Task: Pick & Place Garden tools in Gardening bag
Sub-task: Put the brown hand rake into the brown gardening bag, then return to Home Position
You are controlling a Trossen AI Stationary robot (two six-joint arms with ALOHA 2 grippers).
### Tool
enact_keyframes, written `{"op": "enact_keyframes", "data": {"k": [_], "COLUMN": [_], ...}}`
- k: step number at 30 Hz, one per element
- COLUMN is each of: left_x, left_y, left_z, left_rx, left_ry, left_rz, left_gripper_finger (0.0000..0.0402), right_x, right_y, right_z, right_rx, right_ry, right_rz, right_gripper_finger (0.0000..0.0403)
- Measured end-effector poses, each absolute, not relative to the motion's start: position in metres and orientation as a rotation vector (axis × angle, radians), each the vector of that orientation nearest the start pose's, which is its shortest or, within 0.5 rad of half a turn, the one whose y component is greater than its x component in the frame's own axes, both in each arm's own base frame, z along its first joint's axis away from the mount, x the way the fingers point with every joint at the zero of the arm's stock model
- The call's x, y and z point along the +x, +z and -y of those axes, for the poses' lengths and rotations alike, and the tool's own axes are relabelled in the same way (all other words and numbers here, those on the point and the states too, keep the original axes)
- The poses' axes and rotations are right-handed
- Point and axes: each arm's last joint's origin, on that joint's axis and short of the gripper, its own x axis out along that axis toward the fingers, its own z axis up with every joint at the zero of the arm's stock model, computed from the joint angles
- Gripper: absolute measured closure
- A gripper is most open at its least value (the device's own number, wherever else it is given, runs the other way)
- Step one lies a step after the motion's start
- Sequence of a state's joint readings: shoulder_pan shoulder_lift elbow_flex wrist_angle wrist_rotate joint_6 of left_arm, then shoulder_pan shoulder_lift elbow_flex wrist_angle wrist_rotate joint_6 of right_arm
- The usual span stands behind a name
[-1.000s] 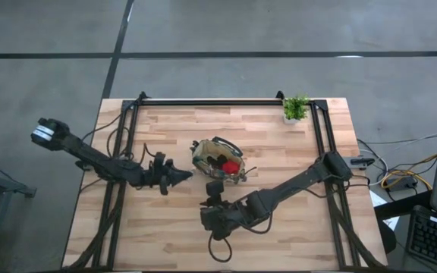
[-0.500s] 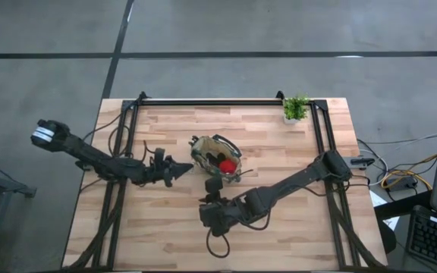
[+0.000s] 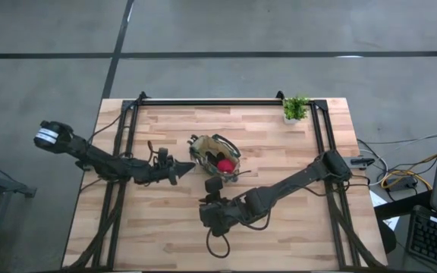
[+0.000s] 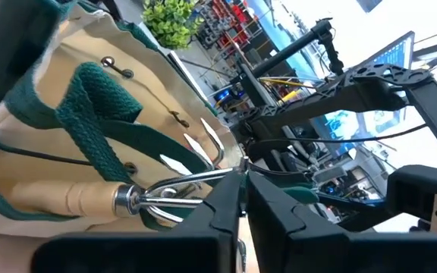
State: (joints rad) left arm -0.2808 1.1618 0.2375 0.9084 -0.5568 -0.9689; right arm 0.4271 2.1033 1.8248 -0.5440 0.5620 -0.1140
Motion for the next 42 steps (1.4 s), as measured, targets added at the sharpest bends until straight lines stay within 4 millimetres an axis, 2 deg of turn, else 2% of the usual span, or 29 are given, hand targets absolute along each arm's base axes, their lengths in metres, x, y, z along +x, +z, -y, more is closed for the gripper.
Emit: {"op": "enact_keyframes", "data": {"k": [10, 14, 17, 20, 25, 29, 34, 38, 42], "left_x": [0.200, 0.202, 0.203, 0.204, 0.202, 0.197, 0.188, 0.179, 0.171], "left_y": [0.187, 0.190, 0.194, 0.204, 0.220, 0.227, 0.229, 0.235, 0.236], "left_z": [0.039, 0.039, 0.039, 0.041, 0.046, 0.047, 0.045, 0.044, 0.042], "left_rx": [-0.898, -0.839, -0.842, -0.841, -0.613, -0.511, -0.449, -0.374, -0.312], "left_ry": [0.255, 0.251, 0.240, 0.149, -0.033, -0.127, -0.119, -0.111, -0.104], "left_rz": [0.119, 0.121, 0.131, 0.145, 0.139, 0.148, 0.128, 0.132, 0.099], "left_gripper_finger": [0.0279, 0.0253, 0.0243, 0.0239, 0.0239, 0.0239, 0.0263, 0.0322, 0.0390], "right_x": [0.433, 0.433, 0.433, 0.433, 0.432, 0.427, 0.418, 0.403, 0.382], "right_y": [0.254, 0.254, 0.254, 0.253, 0.252, 0.254, 0.262, 0.269, 0.279], "right_z": [-0.180, -0.180, -0.181, -0.181, -0.180, -0.177, -0.172, -0.161, -0.151], "right_rx": [-0.494, -0.490, -0.483, -0.482, -0.492, -0.474, -0.430, -0.379, -0.307], "right_ry": [-0.087, -0.087, -0.070, -0.062, -0.064, -0.108, -0.096, -0.111, -0.087], "right_rz": [-0.733, -0.733, -0.735, -0.740, -0.757, -0.788, -0.816, -0.790, -0.643], "right_gripper_finger": [0.0322, 0.0321, 0.0326, 0.0332, 0.0339, 0.0346, 0.0383, 0.0394, 0.0394]}}
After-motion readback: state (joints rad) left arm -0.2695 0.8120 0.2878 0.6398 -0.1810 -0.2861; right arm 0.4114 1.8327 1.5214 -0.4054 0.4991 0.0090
